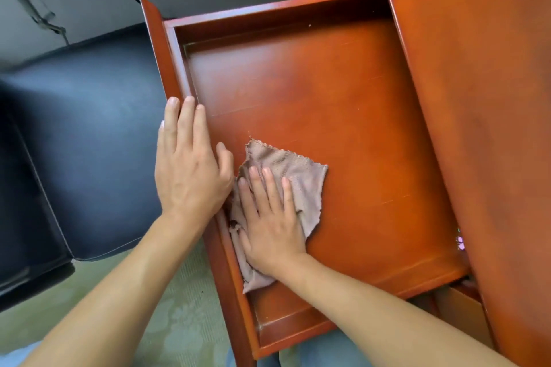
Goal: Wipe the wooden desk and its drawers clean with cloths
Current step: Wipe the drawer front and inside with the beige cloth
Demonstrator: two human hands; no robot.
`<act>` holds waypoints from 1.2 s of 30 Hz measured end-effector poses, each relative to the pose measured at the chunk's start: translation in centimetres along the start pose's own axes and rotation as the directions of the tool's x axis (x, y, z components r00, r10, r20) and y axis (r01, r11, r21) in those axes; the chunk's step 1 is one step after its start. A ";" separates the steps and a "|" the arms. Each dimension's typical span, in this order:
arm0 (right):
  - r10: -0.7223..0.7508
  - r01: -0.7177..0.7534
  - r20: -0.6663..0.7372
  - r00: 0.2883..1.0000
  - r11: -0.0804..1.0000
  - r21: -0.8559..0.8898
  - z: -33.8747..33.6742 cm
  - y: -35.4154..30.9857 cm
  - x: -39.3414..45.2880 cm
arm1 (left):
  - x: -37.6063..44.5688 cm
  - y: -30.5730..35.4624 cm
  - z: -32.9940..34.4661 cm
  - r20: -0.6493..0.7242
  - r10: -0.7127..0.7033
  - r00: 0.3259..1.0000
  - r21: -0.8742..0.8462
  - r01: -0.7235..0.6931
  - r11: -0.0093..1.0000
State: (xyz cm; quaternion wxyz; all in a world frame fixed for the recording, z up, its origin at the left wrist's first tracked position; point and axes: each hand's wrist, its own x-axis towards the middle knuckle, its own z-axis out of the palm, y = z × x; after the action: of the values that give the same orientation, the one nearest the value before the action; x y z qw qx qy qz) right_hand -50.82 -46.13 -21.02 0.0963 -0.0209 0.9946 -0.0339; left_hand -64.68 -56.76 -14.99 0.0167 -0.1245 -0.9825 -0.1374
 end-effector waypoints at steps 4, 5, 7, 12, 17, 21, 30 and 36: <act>-0.086 0.123 -0.199 0.976 0.975 0.185 -0.2 3.8 4.7 | -0.1 0.2 0.5 -0.019 -0.010 1.000 -0.043 0.010 0.999; -0.035 0.101 -0.263 0.964 0.965 0.243 -0.7 5.3 6.3 | -0.2 0.5 0.6 -0.025 -0.012 1.000 -0.059 0.011 0.998; 0.109 0.018 -0.336 0.936 0.935 0.354 -2.8 8.5 9.4 | -0.2 1.1 0.8 -0.027 -0.025 0.999 -0.089 0.022 0.996; 0.338 -0.017 -0.575 0.746 0.872 0.490 -14.2 15.5 13.8 | 0.3 2.8 1.1 -0.007 -0.044 0.999 -0.143 0.043 0.989; 0.288 -0.145 -0.806 0.517 0.957 0.250 -24.8 22.0 15.3 | 0.6 4.4 1.5 0.020 -0.041 0.999 -0.166 0.044 0.985; 0.260 -0.206 -0.499 0.827 0.965 0.160 -23.7 24.8 17.9 | 0.7 5.1 1.8 0.028 -0.040 0.999 -0.172 0.044 0.984; 0.427 -0.434 -0.128 0.895 0.900 -0.034 -16.8 27.2 27.3 | 0.7 5.3 2.2 0.023 -0.028 0.999 -0.202 0.032 0.979; 0.433 -0.443 -0.168 0.886 0.896 -0.025 -15.3 27.0 23.3 | 0.8 5.3 2.1 0.023 -0.037 0.999 -0.241 0.042 0.970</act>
State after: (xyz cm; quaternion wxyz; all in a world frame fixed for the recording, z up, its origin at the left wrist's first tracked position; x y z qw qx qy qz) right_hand -77.53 -19.36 -12.37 0.0217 0.2039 0.9786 0.0184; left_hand -64.14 -51.03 -15.50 -0.0102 -0.1072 -0.9609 -0.2551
